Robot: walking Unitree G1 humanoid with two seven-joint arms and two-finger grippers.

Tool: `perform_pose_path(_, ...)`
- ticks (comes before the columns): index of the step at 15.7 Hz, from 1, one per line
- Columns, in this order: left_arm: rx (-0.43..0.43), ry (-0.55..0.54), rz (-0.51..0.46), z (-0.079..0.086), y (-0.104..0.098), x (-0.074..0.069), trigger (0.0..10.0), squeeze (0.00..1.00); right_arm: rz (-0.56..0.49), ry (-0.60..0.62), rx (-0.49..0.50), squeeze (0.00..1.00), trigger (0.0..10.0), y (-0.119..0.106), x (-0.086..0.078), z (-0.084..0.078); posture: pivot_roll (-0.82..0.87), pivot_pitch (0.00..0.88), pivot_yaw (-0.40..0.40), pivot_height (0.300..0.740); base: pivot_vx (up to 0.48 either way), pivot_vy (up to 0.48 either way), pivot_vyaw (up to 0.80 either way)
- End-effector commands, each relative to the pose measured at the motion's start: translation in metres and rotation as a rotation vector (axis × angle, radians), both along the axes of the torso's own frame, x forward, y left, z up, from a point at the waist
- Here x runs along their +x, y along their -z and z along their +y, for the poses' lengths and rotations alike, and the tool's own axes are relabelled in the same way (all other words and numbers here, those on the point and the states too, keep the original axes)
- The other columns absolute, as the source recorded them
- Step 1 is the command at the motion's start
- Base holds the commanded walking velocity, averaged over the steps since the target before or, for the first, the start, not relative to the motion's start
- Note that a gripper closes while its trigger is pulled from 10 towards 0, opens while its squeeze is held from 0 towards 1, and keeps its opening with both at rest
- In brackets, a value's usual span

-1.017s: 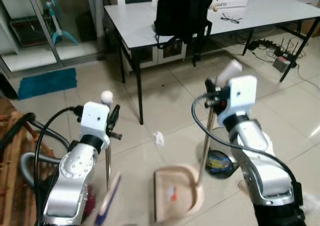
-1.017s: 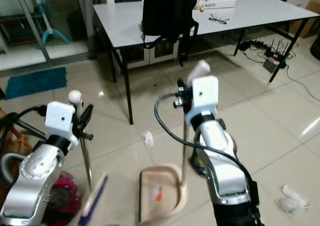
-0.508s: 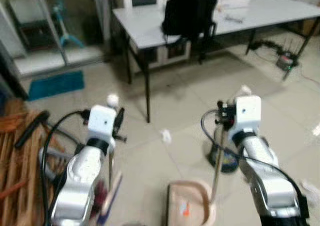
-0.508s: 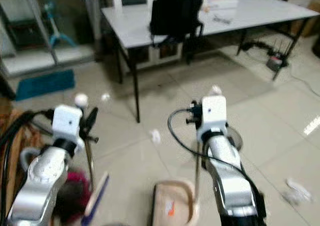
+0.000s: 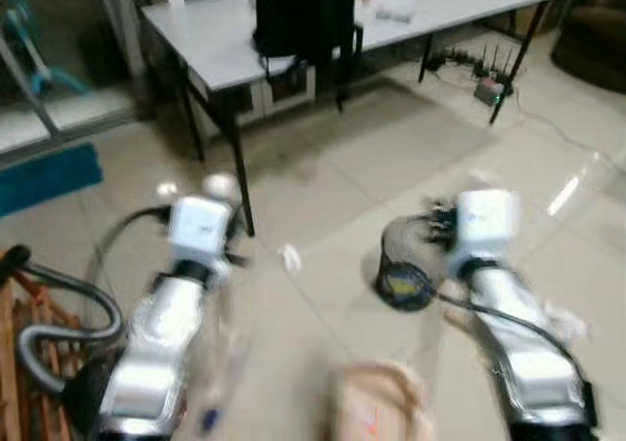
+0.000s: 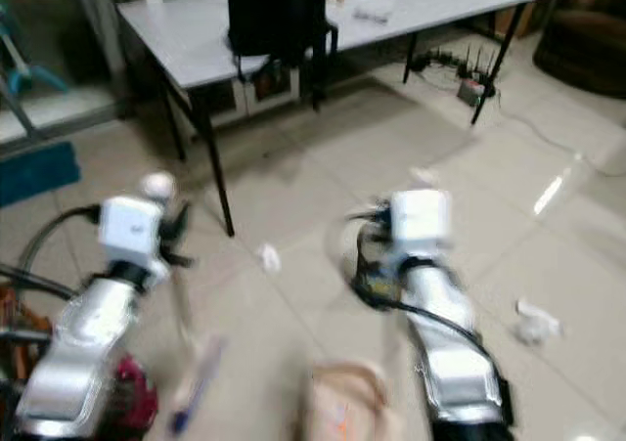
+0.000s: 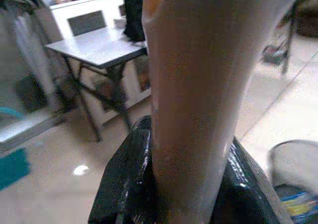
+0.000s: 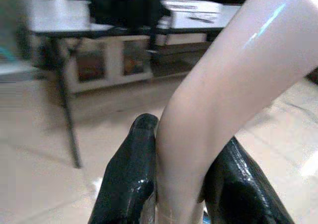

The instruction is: Sweep floor

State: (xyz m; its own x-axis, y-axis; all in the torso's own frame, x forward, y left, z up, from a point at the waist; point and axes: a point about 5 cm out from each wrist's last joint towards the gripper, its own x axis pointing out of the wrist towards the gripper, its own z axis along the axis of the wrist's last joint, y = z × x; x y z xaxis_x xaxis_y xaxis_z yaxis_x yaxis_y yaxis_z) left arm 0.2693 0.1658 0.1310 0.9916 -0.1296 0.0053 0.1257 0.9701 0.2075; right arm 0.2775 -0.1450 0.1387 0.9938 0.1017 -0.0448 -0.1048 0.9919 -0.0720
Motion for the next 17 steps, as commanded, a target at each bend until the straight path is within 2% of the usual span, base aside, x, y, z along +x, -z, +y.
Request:
perform_pose_path(1,0.006,0.017,-0.044,-0.0063,-0.0088,0.0012,10.0,0.0,-0.049,0.017,-0.001,0.0,10.0,-0.0097,0.0011,-0.0081,-0.01,0.024,0.027,0.74,0.386,0.0,0.0)
perform_pose_path(3,0.009,0.015,-0.046,-0.0053,-0.0094,0.0008,10.0,0.0,-0.056,0.01,0.001,0.0,10.0,-0.0107,0.0018,-0.0073,-0.01,0.027,0.025,0.74,0.384,0.0,0.0)
perform_pose_path(5,0.01,0.01,-0.046,-0.004,-0.0097,0.0011,10.0,0.0,-0.063,0.005,-0.052,0.0,10.0,-0.0116,0.0032,-0.0068,-0.01,0.028,0.025,0.74,0.386,0.0,0.0)
perform_pose_path(9,0.011,0.006,-0.048,-0.0038,-0.011,0.0027,10.0,0.0,-0.075,0.032,-0.05,0.0,10.0,-0.0124,0.0063,-0.0087,-0.01,0.035,0.028,0.74,0.388,0.0,0.32)
perform_pose_path(17,0.009,0.019,-0.043,-0.0069,-0.0116,0.0073,10.0,0.0,-0.107,0.097,-0.055,0.0,10.0,-0.0138,0.0088,-0.0139,-0.01,0.045,0.043,0.74,0.387,0.0,0.0)
